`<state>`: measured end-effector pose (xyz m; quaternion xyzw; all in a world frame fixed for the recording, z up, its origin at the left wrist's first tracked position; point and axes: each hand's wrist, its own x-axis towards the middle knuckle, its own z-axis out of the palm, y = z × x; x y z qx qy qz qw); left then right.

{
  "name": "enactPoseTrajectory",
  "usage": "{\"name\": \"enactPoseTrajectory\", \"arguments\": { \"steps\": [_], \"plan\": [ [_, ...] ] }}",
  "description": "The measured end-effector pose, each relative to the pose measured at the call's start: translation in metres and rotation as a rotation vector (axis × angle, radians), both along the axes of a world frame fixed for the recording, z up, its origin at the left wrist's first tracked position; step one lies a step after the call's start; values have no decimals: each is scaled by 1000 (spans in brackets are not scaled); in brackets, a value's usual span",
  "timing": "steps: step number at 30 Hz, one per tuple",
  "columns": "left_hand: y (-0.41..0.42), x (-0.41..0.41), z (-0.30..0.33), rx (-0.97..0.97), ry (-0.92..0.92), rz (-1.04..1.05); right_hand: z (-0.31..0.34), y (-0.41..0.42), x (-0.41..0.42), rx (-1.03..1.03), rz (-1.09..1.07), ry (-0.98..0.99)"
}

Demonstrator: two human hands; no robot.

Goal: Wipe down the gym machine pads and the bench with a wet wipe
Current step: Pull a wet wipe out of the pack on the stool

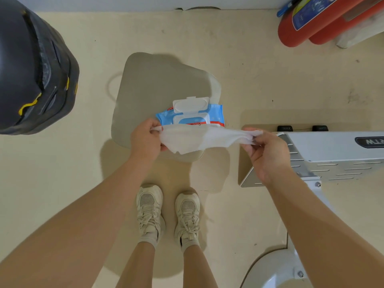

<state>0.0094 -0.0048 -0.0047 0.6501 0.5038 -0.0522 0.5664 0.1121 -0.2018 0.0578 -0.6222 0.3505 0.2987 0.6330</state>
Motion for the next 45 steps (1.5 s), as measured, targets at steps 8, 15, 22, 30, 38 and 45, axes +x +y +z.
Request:
{"name": "enactPoseTrajectory", "arguments": {
  "steps": [8,15,22,30,38,45],
  "plan": [
    [2,8,26,41,75,42,8,-10,-15,-696,963,-199],
    [5,0,41,92,141,133,16,-9,-16,-684,723,-128],
    [3,-3,42,-110,180,527,29,4,-27,289,-363,100],
    [-11,12,50,-328,-51,196,10,-5,-30,192,-90,74],
    [-30,29,13,0,-52,-277,-33,20,-16,-70,348,-119],
    [-25,26,-35,410,-15,-316,-78,48,-17,-464,888,-407]
  ]
}}
